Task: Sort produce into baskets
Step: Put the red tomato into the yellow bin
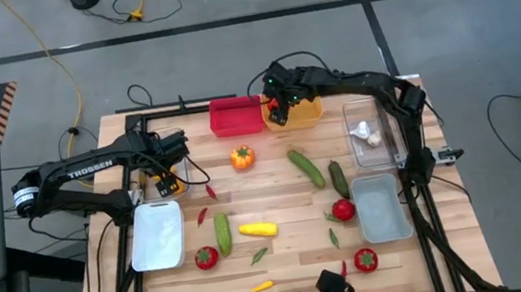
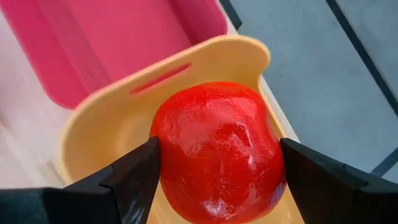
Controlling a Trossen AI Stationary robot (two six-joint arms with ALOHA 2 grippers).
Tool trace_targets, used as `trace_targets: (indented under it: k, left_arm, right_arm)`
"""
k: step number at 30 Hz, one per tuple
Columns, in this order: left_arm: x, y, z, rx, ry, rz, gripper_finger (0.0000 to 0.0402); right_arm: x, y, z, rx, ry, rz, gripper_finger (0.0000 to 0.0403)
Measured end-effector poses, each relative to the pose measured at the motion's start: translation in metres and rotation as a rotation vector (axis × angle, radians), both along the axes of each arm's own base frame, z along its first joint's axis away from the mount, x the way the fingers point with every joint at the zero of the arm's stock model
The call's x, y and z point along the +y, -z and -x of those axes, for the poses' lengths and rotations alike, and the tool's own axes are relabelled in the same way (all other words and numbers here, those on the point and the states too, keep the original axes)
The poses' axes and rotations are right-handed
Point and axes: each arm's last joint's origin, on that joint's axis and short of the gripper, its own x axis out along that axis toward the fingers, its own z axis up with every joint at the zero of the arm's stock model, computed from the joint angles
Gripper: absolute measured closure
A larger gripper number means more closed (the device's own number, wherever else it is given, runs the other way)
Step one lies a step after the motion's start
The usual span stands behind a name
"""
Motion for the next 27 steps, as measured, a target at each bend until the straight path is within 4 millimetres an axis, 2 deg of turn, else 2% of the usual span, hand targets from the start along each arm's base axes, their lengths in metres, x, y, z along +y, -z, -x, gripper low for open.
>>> trace_targets:
  k: [7, 19, 27]
  left_arm:
    - [0.0001, 0.0, -0.0005, -0.005, 0.001, -0.002, 0.0097]
    - [0.0001, 0.0, -0.0006, -0.007, -0.007, -0.004, 0.0097]
    - [0.0001, -0.0001, -0.0004, -0.004, -0.002, -0.002, 0.0097]
  right_arm:
    - [0.0024, -0.002, -0.0002, 0.017, -0.035, 0.013, 0.0045]
    - [0.0025, -0.0016, -0.0015, 0.0, -0.015, 0.008, 0.0039]
    - [0.0026, -0.0016, -0.0017, -0.001, -0.015, 0.008, 0.0005]
